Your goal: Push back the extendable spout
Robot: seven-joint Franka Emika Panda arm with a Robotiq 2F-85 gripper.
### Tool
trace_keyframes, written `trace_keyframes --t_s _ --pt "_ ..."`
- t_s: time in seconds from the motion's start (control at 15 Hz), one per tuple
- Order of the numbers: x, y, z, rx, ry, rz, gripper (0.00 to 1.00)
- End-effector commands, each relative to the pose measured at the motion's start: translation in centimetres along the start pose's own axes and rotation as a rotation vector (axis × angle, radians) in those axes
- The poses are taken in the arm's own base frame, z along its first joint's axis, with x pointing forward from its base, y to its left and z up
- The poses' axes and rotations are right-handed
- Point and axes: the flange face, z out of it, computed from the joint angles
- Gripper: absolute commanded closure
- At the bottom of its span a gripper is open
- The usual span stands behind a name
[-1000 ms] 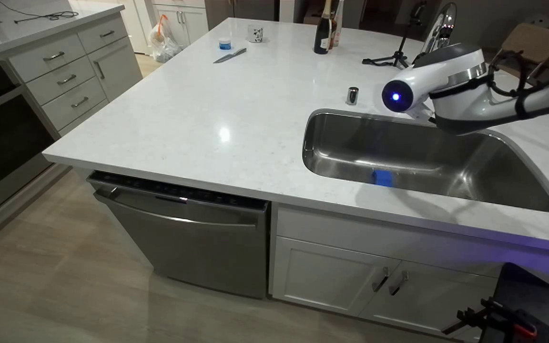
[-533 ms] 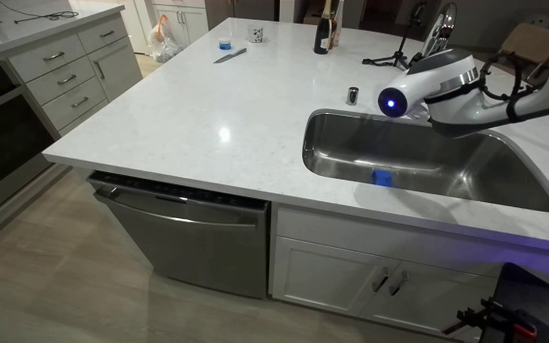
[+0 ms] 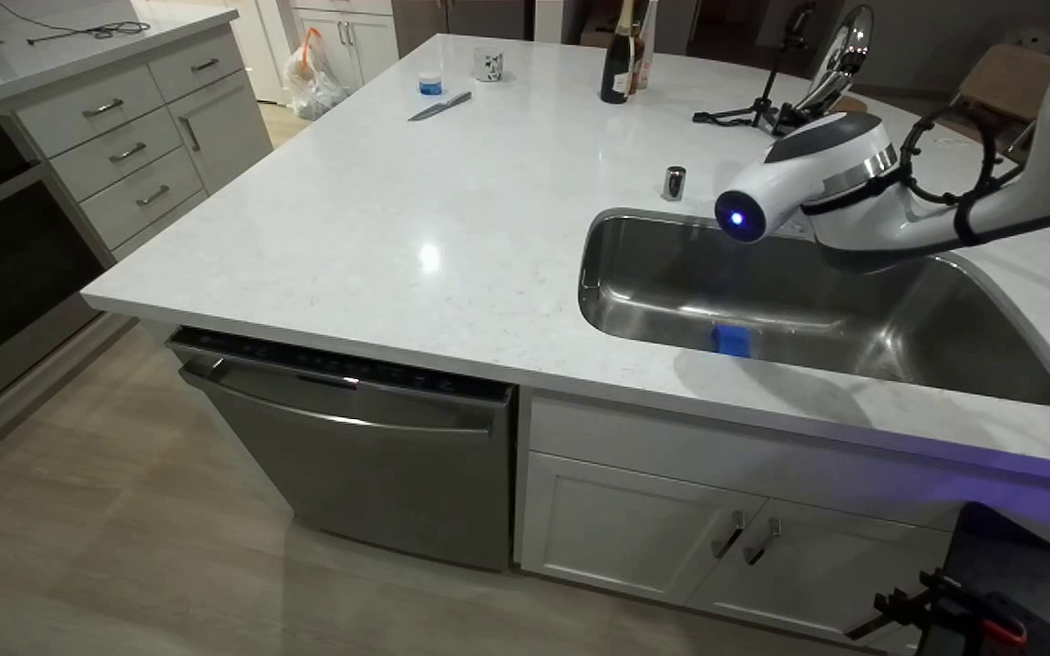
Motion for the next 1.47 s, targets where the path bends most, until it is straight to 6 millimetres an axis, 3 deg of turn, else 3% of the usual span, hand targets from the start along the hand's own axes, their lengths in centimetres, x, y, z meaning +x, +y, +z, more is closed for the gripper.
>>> trace_keyframes --t_s 0.0,0.4,1.4 --pt "1.0 -1.2 0.9 0.027 0.074 -0.036 0.00" --pt "0.3 -1.6 1.5 0.058 0.096 -0.094 0.00" --pt "-3.8 -5.4 -1.8 0.259 0.007 -0.134 0.00"
